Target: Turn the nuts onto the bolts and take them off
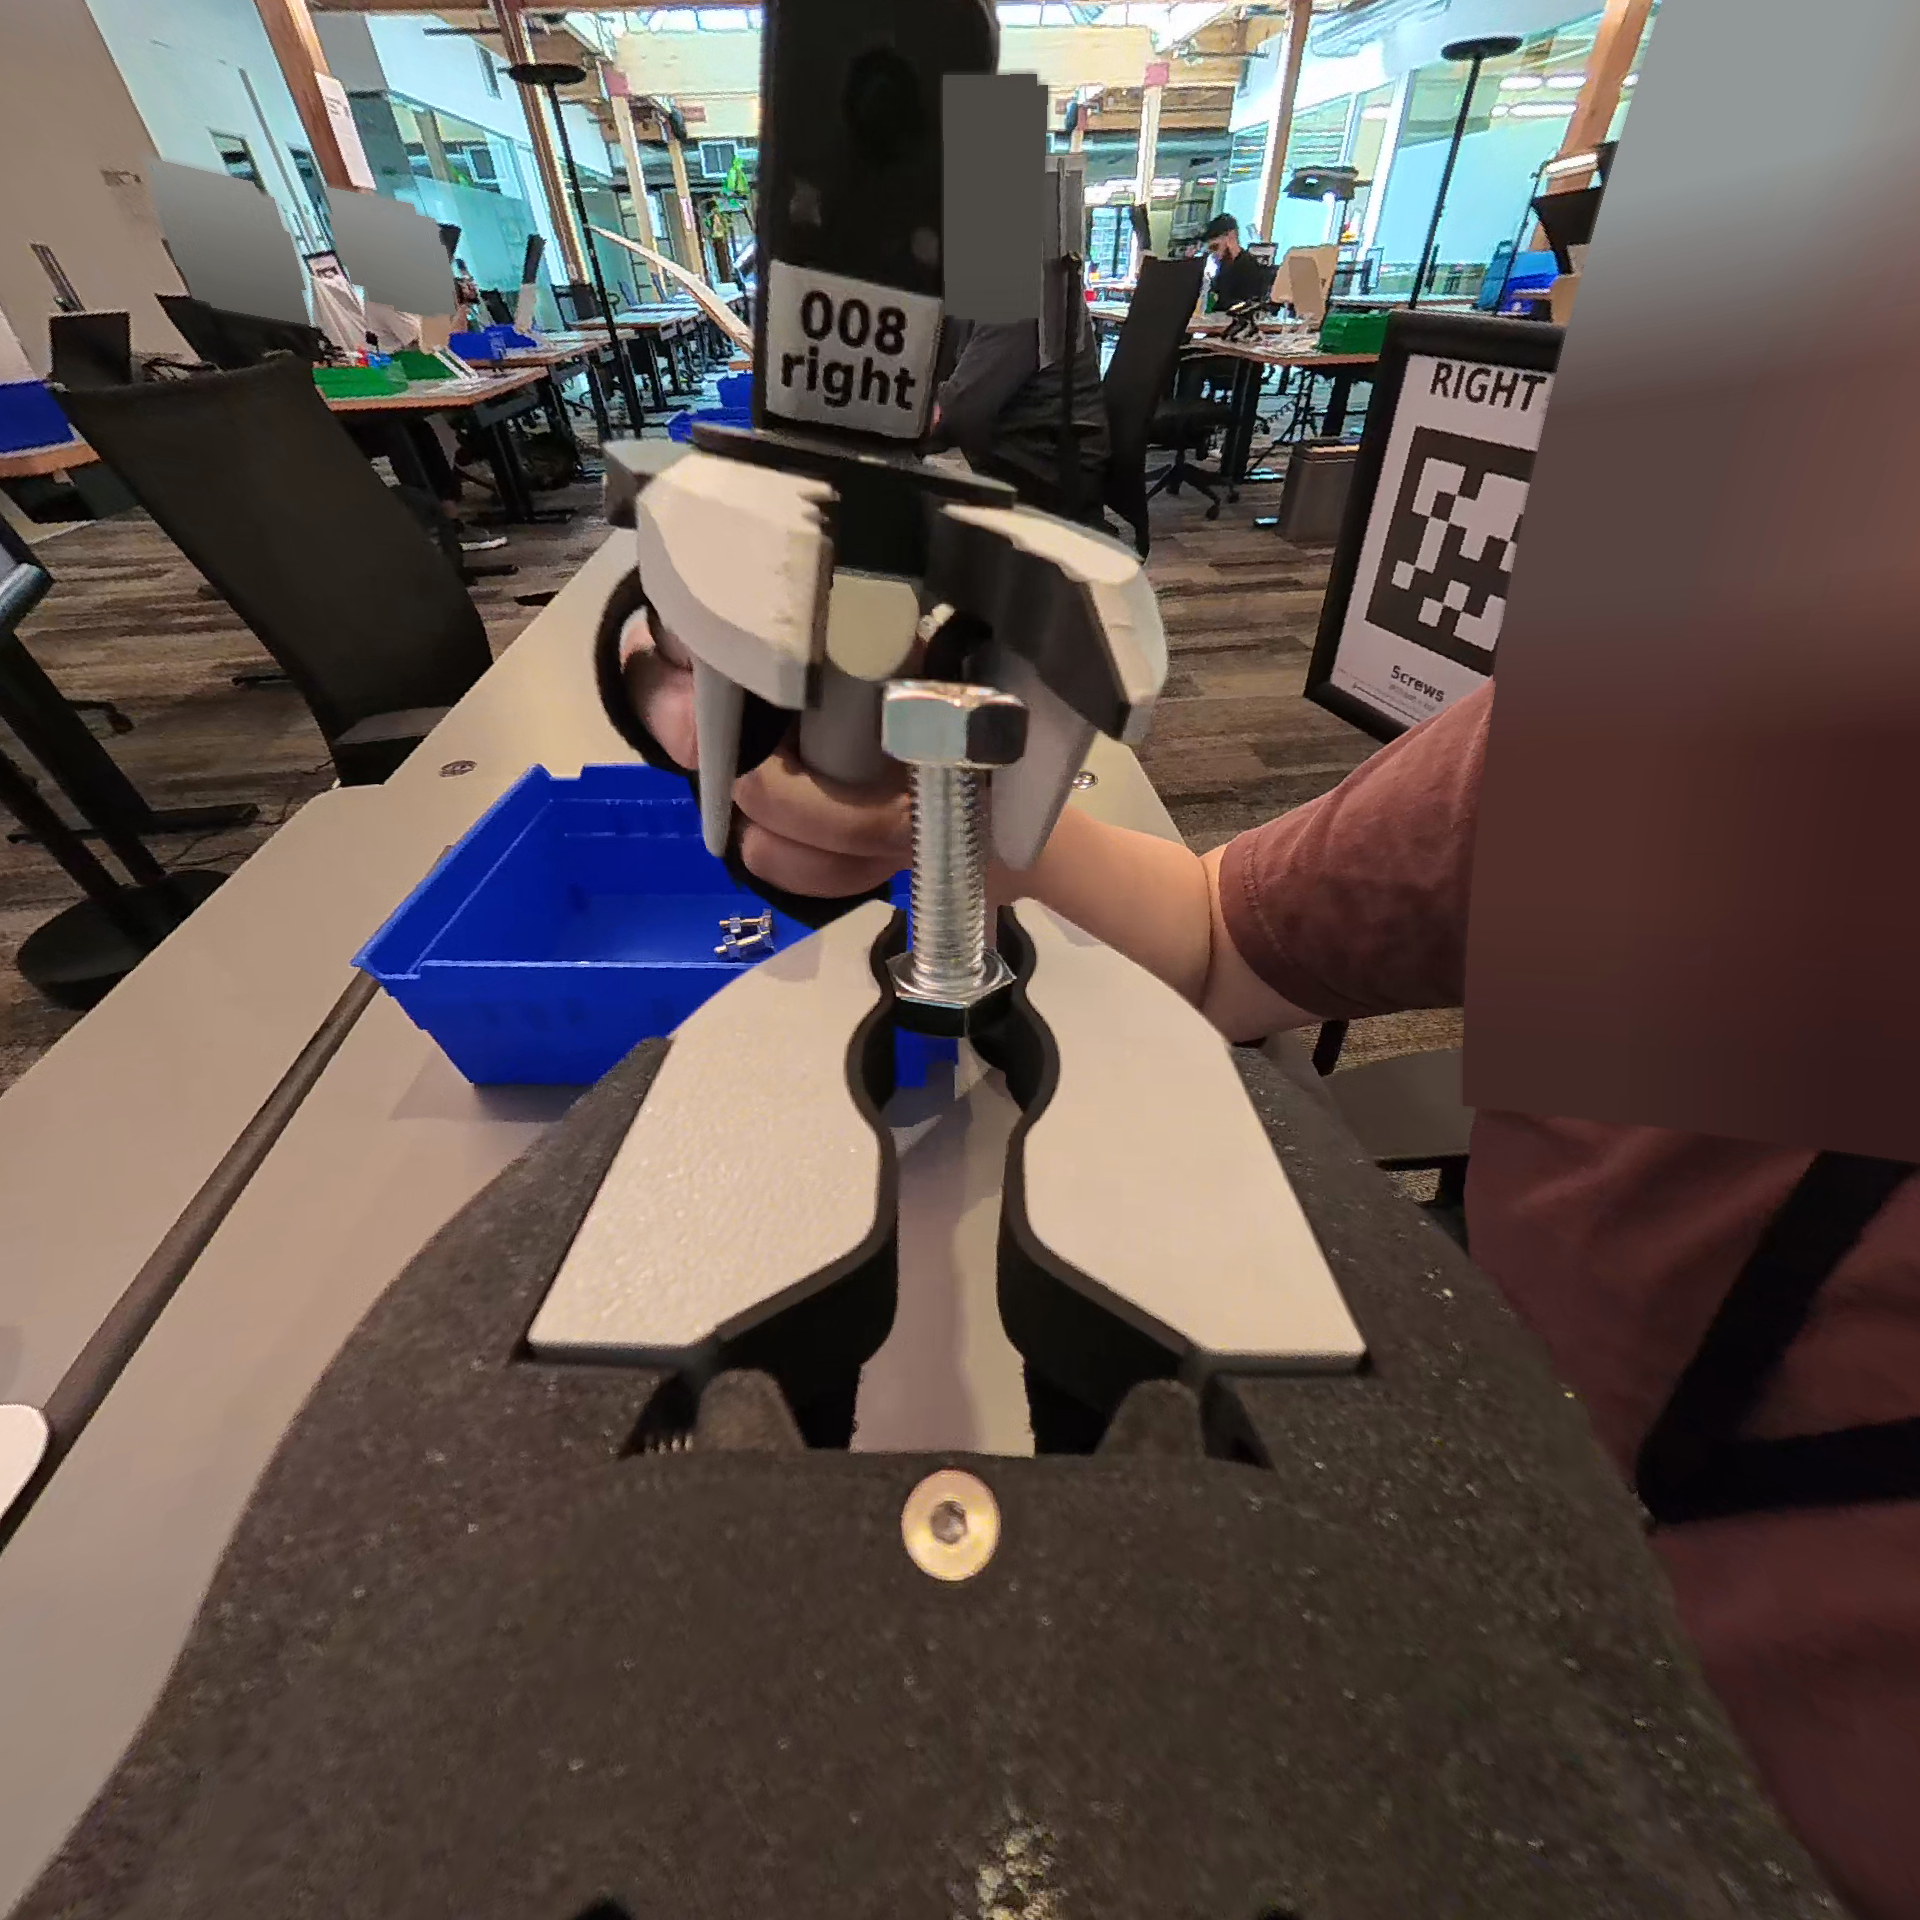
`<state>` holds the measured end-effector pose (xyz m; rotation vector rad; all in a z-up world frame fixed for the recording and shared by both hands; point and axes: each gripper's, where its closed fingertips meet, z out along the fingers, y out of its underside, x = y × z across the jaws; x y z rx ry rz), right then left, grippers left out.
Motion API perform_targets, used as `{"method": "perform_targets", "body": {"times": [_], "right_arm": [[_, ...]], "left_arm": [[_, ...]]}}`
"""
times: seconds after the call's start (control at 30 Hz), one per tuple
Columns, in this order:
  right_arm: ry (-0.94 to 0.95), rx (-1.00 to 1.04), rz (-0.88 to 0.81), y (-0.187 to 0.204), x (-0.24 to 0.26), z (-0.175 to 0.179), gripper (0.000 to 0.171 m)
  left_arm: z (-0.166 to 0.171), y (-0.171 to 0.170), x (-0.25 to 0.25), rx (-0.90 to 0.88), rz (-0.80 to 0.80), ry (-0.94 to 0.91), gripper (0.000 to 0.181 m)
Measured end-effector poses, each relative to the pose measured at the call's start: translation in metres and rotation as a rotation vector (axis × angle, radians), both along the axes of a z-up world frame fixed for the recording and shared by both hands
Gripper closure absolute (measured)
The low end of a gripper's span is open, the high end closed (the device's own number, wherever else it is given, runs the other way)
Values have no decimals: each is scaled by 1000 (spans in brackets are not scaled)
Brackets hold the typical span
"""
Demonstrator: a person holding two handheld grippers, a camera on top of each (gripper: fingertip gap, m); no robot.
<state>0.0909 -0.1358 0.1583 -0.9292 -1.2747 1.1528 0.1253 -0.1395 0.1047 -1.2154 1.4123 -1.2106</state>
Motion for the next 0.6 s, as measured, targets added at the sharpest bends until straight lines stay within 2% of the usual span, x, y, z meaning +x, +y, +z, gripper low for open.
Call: {"method": "perform_targets", "body": {"times": [0.13, 0.3, 0.4, 0.6], "right_arm": [[5, 33, -38, 0, -2, 1, 137], [3, -11, -13, -1, -2, 2, 147], [11, -33, -36, 3, -2, 3, 155], [-23, -23, -47, 4, -4, -2, 151]], "left_arm": [[2, -3, -1, 1, -11, -5, 165], [-1, -4, 1, 12, -7, 8, 165], [-4, 4, 2, 38, 49, 29, 165], [-3, 3, 3, 49, 62, 34, 165]]}}
